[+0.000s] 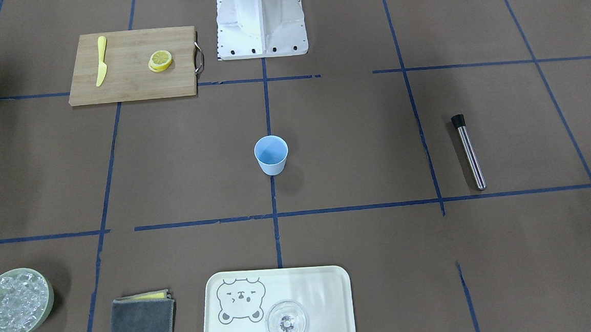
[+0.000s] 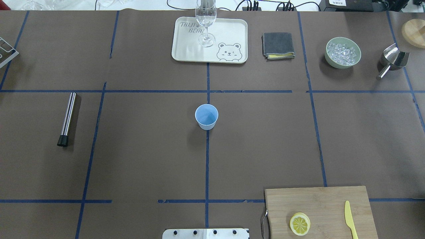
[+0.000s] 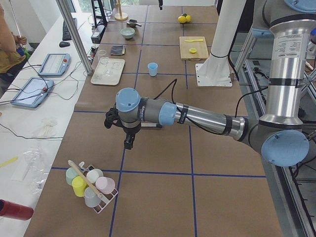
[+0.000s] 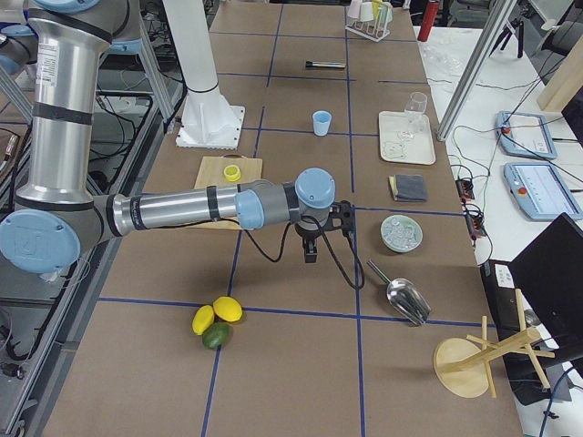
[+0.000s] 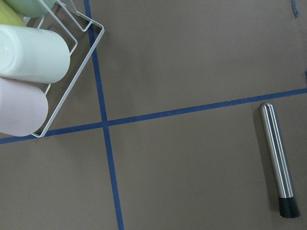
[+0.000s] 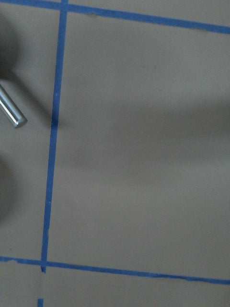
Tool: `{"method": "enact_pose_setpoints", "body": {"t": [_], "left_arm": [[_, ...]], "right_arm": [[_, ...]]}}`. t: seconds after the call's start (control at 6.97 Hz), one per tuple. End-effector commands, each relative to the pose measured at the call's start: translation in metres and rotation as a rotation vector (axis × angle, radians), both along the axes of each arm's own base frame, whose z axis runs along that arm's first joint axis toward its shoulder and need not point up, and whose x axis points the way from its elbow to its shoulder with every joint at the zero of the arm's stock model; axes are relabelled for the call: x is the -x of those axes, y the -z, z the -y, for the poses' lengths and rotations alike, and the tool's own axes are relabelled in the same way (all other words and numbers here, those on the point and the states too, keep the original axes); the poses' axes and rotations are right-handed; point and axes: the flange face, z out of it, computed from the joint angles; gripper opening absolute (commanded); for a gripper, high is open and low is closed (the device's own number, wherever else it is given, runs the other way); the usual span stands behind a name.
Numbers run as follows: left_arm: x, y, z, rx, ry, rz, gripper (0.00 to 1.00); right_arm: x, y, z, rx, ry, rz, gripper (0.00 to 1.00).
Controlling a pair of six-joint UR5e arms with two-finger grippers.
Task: Squeeze lemon into cup
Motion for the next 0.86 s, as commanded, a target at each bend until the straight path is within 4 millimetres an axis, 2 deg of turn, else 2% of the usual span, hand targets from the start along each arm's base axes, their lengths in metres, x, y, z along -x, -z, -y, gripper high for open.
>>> {"method": "enact_pose_setpoints", "body": {"t": [0.0, 0.14, 0.29, 0.43, 0.57, 0.72], "left_arm": [[-0.001, 0.006, 0.003, -0.103, 0.001, -0.010, 1.00], [0.000, 0.013, 0.002, -0.157, 0.002, -0.014, 1.00], [0.002, 0.027, 0.000, -0.213, 0.009, -0.005, 1.00], [0.004, 0.026, -0.006, -0.233, 0.012, -0.007, 1.00], [0.003, 0.015, -0.007, -0.212, 0.010, -0.014, 1.00], [0.002, 0.011, -0.006, -0.206, 0.008, -0.010, 1.00]], "right_arm": [[0.060, 0.031, -0.026, 0.021, -0.026, -0.005, 0.99], [0.107, 0.044, -0.037, 0.008, -0.054, -0.036, 0.99], [0.155, 0.070, -0.058, 0.044, -0.087, -0.030, 1.00], [0.199, 0.107, -0.090, 0.064, -0.085, -0.019, 1.00], [0.245, 0.142, -0.133, 0.105, -0.119, -0.008, 1.00], [0.282, 0.168, -0.179, 0.135, -0.184, 0.005, 1.00]]}}
